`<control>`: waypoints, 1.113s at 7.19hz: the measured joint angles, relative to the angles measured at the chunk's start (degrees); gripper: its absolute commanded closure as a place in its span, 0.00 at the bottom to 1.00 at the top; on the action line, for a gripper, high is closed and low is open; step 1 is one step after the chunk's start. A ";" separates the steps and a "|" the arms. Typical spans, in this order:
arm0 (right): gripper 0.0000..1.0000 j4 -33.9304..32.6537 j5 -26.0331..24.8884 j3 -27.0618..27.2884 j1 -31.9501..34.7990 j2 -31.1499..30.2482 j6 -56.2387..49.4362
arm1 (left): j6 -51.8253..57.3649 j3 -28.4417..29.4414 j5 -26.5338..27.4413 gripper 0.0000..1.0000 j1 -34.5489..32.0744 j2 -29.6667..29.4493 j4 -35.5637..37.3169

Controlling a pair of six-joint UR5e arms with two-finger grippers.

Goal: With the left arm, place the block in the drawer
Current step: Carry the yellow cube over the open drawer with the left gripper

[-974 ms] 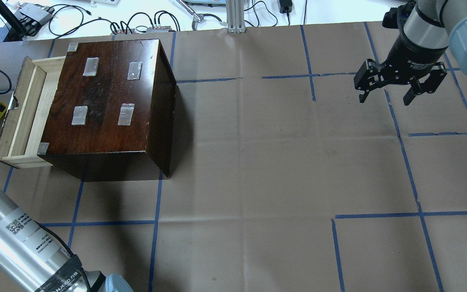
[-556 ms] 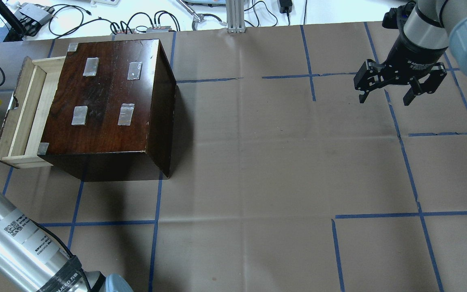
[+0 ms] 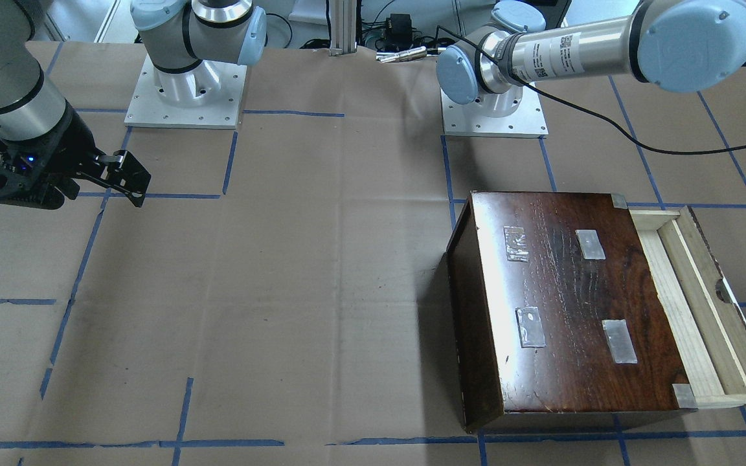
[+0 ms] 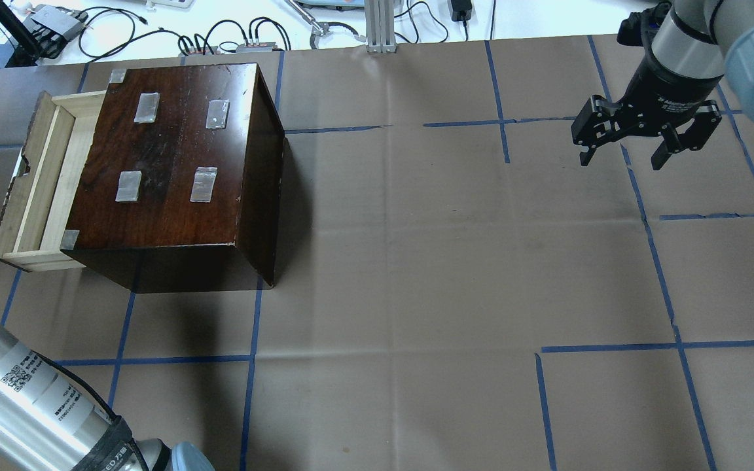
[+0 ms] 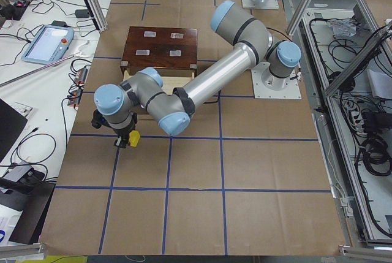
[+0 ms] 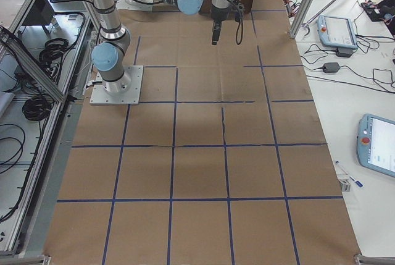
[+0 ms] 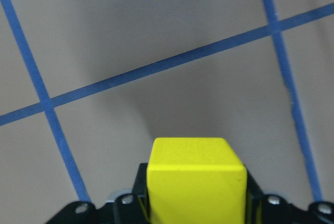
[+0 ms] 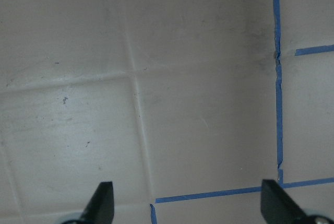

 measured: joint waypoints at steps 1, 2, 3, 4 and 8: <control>0.00 0.00 0.00 0.01 0.00 0.00 0.00 | -2.86 -4.09 0.02 0.97 -1.19 5.00 -2.06; 0.00 0.00 0.00 0.02 0.00 0.00 0.00 | -5.83 -9.06 -0.01 0.97 -3.02 10.11 -2.72; 0.00 0.00 0.00 0.02 0.00 0.00 0.00 | -9.18 -14.27 -0.09 0.97 -5.26 14.53 -2.74; 0.00 0.00 0.00 0.02 0.00 0.00 0.00 | -12.96 -19.35 -0.23 0.98 -7.33 17.66 -2.52; 0.00 0.00 0.00 -0.02 0.00 0.00 0.00 | -18.76 -33.68 -0.45 0.97 -10.20 19.88 7.17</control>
